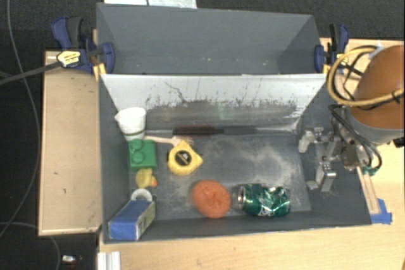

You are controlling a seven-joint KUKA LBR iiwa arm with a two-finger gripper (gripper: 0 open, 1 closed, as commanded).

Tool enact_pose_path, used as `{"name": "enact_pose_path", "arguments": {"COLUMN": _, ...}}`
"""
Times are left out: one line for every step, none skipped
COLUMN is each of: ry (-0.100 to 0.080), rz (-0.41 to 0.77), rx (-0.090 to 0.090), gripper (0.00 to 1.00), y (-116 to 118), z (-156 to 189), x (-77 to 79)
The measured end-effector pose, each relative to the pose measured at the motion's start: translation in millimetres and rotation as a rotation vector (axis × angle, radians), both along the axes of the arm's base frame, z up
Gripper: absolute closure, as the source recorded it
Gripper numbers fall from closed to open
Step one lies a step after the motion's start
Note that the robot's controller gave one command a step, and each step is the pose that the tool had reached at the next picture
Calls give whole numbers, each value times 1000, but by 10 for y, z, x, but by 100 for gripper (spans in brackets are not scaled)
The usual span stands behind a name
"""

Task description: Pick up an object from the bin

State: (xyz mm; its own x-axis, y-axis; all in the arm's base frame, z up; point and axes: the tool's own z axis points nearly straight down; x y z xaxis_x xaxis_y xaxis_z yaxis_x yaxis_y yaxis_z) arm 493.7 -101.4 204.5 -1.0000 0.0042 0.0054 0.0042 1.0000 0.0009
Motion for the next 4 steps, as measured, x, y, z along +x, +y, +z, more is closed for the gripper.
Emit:
{"name": "enact_pose_path", "arguments": {"ry": -8, "rz": 5, "rx": -1, "gripper": 0, "y": 7, "z": 40, "x": 16}}
{"name": "enact_pose_path", "arguments": {"ry": -12, "rz": 43, "rx": -2, "gripper": 0, "y": 392, "z": -614, "x": -136}}
{"name": "enact_pose_path", "arguments": {"ry": -16, "rz": 305, "rx": -4, "gripper": 0, "y": 524, "z": -992, "x": -113}}
{"name": "enact_pose_path", "arguments": {"ry": -15, "rz": -37, "rx": -2, "gripper": 100, "y": 500, "z": -1277, "x": -74}}
